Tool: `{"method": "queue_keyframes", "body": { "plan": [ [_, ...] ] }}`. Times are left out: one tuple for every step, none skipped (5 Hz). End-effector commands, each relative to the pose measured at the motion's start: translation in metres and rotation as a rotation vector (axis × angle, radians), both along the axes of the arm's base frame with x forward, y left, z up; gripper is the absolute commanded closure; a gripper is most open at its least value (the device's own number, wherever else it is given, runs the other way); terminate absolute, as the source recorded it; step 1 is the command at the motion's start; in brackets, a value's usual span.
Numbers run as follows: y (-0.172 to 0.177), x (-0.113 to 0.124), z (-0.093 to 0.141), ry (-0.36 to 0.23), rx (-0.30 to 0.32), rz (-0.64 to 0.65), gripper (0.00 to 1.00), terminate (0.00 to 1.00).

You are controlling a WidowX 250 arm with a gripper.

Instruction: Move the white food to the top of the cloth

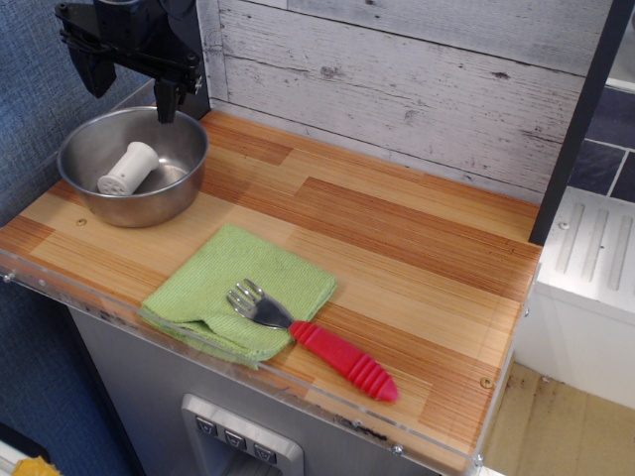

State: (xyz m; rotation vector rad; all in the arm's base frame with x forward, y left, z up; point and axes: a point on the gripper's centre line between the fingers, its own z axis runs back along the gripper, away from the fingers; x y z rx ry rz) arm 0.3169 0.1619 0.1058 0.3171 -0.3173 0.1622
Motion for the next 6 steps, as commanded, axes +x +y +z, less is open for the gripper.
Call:
{"method": "queue_keyframes", "body": {
  "plan": [
    [0.000,0.000,0.000,0.000,0.000,0.000,0.00,0.00],
    [0.007,0.001,-0.013,0.034,-0.001,0.005,0.00,0.00],
    [0.009,0.004,-0.021,0.060,0.015,0.005,0.00,0.00],
    [0.015,0.004,-0.033,0.088,0.021,0.022,0.00,0.00],
    [0.025,0.003,-0.046,0.126,0.028,0.036,0.00,0.00],
    [0.036,0.005,-0.056,0.143,0.015,0.052,0.00,0.00]
  ]
}}
